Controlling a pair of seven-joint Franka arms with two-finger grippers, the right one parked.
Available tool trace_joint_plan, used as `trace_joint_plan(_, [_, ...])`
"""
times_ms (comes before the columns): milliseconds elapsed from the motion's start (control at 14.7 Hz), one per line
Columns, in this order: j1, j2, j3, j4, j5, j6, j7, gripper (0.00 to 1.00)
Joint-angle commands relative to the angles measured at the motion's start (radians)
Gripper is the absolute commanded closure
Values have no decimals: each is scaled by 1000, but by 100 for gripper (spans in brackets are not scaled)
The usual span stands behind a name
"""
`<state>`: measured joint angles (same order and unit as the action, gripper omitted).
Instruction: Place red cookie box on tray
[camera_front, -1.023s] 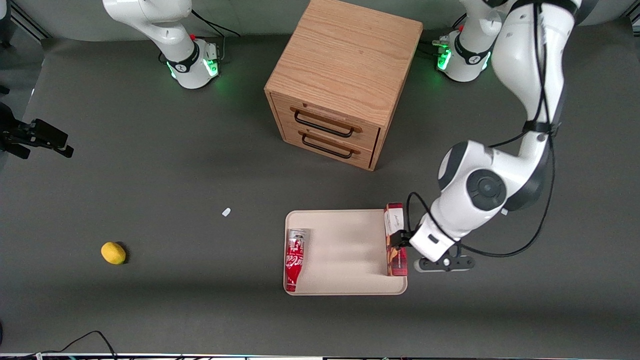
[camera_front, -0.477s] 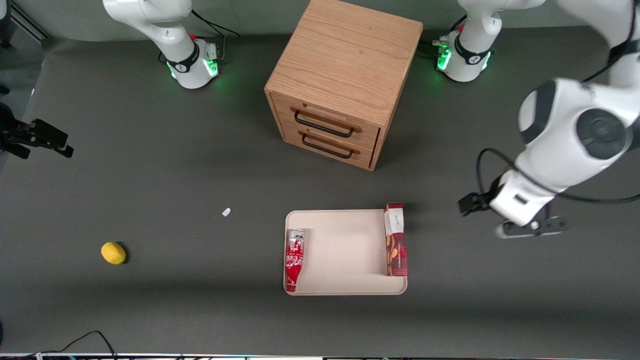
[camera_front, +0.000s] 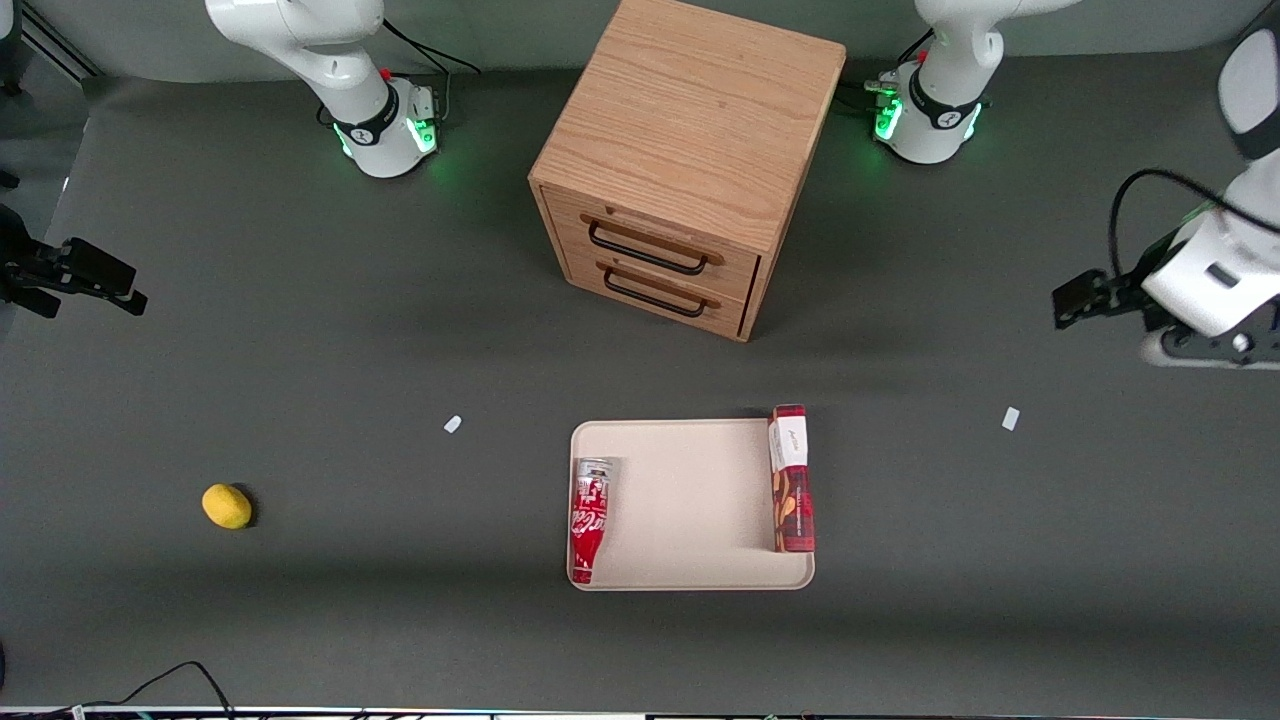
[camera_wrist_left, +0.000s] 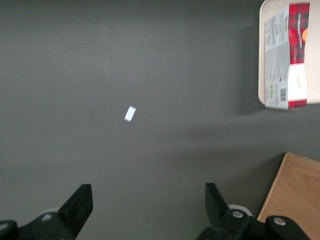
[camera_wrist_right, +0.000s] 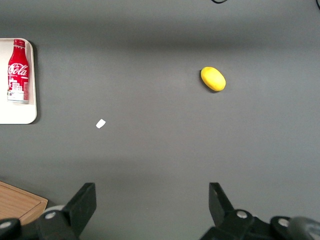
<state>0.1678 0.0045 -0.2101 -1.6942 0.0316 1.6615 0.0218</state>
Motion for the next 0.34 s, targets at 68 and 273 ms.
trace_joint_plan(68, [65,-119,-6,-48,-16,-26,81,0])
trace_joint_plan(273, [81,-152,-3,-47,-24,-26,93,0])
